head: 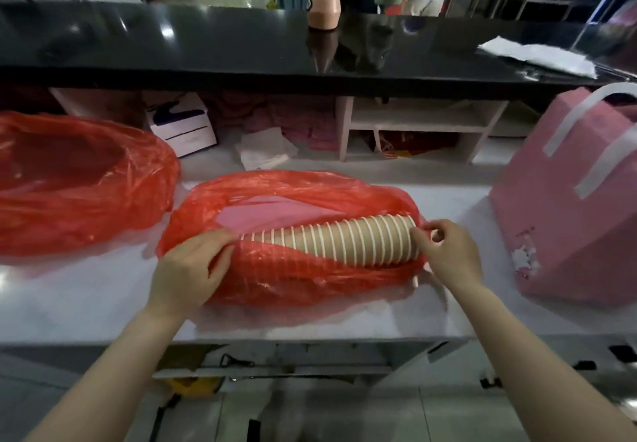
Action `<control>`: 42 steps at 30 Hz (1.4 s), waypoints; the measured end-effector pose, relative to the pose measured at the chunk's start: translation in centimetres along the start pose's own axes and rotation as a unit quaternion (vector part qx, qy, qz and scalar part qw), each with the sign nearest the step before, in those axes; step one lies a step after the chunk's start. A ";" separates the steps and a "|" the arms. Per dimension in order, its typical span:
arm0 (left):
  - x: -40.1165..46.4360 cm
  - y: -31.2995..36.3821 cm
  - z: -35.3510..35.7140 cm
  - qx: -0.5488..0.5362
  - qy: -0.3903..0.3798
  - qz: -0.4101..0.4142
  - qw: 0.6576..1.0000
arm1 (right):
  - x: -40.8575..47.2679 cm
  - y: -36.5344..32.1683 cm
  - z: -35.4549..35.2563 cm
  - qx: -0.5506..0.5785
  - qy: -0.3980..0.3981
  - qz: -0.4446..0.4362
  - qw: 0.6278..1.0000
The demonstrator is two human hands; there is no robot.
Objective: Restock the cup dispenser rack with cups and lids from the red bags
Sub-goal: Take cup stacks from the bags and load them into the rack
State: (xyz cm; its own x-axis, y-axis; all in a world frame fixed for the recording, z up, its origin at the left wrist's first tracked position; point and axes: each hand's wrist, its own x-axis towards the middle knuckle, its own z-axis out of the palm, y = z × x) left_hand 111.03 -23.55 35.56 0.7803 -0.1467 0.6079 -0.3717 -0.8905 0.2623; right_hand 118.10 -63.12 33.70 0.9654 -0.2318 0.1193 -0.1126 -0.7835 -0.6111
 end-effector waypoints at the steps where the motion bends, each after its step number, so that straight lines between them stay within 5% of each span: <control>1: -0.5 0.0 0.0 0.026 0.054 0.019 0.998 | 0.0 -0.5 -0.3 0.002 0.027 -0.033 0.999; 4: -1.0 -0.3 0.1 0.086 0.091 -0.068 0.990 | 0.0 -1.5 -0.5 0.053 -0.034 -0.036 0.997; 8: -1.2 0.0 1.1 -0.050 -0.087 -0.336 0.936 | -0.3 -3.6 -0.3 0.215 -0.079 0.036 0.973; 18: -2.4 -1.5 1.2 -0.038 -0.169 -0.372 0.912 | -1.4 -4.0 -1.6 0.267 -0.227 -0.084 0.933; 22: -1.8 -2.7 0.8 -0.071 -0.186 -0.380 0.903 | -1.0 -3.1 -1.3 0.213 -0.181 -0.075 0.957; 29: -1.9 -3.3 0.7 -0.104 -0.179 -0.376 0.903 | -1.0 -2.9 -1.3 0.320 -0.241 -0.071 0.913; 35: -2.6 -3.2 1.2 -0.070 -0.147 -0.397 0.903 | -1.0 -3.5 -1.4 0.267 -0.198 -0.143 0.932; 42: -2.4 -3.4 1.0 -0.126 -0.097 -0.403 0.901 | -1.2 -2.8 -0.7 0.392 -0.190 -0.022 0.900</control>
State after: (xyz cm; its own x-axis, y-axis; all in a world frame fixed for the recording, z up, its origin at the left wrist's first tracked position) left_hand 110.94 -20.59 32.41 0.9124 0.4094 0.0067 0.2722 -0.6187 0.7369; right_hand 117.12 -61.02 35.84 0.9923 0.1205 -0.0292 -0.0164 -0.1060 -0.9942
